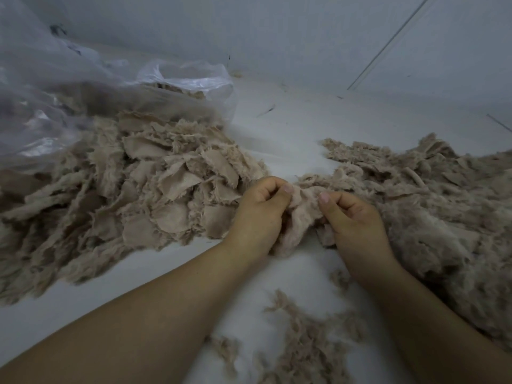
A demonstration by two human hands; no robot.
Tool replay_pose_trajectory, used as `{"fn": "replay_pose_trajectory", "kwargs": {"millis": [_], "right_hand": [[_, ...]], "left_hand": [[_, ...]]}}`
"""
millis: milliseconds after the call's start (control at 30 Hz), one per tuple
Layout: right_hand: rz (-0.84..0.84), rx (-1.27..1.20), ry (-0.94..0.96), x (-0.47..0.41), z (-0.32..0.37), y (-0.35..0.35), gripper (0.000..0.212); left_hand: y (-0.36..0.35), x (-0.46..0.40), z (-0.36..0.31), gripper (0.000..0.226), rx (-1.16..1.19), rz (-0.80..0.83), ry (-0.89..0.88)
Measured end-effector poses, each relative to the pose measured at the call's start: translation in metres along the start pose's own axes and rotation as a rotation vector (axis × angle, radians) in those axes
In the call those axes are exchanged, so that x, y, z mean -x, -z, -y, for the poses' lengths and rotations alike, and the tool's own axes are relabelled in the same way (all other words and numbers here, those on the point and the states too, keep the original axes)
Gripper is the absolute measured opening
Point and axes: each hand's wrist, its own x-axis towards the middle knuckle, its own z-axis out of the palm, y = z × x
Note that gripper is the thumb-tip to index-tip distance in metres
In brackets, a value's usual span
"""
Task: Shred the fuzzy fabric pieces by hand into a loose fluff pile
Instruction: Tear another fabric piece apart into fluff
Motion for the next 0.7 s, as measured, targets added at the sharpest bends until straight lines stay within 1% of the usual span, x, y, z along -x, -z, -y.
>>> {"fn": "replay_pose_trajectory", "kwargs": {"millis": [33,67,133,167,200,233,300,367,433,500,600,633,700], "right_hand": [[0.016,-0.001,0.009,0.0004,0.0005,-0.0001,0.022],[0.034,-0.001,0.019,0.0008,0.0009,-0.0002,0.021],[0.047,-0.020,0.025,0.0001,0.0001,-0.0003,0.021],[0.042,-0.026,0.021,-0.0005,-0.0004,-0.0002,0.021],[0.034,-0.022,0.020,-0.0010,-0.0011,0.0000,0.021],[0.022,-0.007,0.021,-0.0018,-0.0024,0.0003,0.022],[-0.012,0.031,0.031,-0.0026,-0.0044,0.0006,0.026],[-0.041,0.016,0.029,-0.0032,-0.0054,0.0009,0.027],[-0.071,-0.008,0.008,-0.0048,-0.0064,0.0020,0.026],[-0.078,-0.018,-0.010,-0.0052,-0.0064,0.0021,0.026],[0.032,-0.081,0.009,-0.0043,-0.0052,-0.0005,0.020],[0.084,-0.086,0.019,-0.0034,-0.0046,-0.0014,0.022],[0.161,-0.042,0.054,-0.0014,-0.0038,-0.0026,0.037]], "left_hand": [[-0.0006,0.0005,-0.0004,0.016,0.005,0.040,0.015],[-0.0010,0.0009,0.0004,0.014,-0.011,0.068,0.026],[-0.0020,0.0004,0.0036,0.017,-0.134,0.094,0.021],[-0.0022,-0.0008,0.0049,0.013,-0.174,0.090,0.005],[-0.0021,-0.0018,0.0055,0.012,-0.188,0.082,-0.003],[-0.0014,-0.0024,0.0058,0.016,-0.176,0.071,-0.002],[0.0004,-0.0028,0.0065,0.025,-0.107,0.054,0.017],[0.0005,-0.0040,0.0075,0.026,-0.014,-0.001,0.034],[0.0014,-0.0059,0.0071,0.018,0.155,-0.079,0.089],[0.0035,-0.0075,0.0071,0.010,0.241,-0.097,0.122],[0.0013,-0.0048,0.0059,0.015,0.189,-0.036,0.091],[0.0000,-0.0032,0.0052,0.017,0.157,-0.016,0.079],[-0.0015,-0.0008,0.0034,0.025,0.086,0.022,0.072]]}}
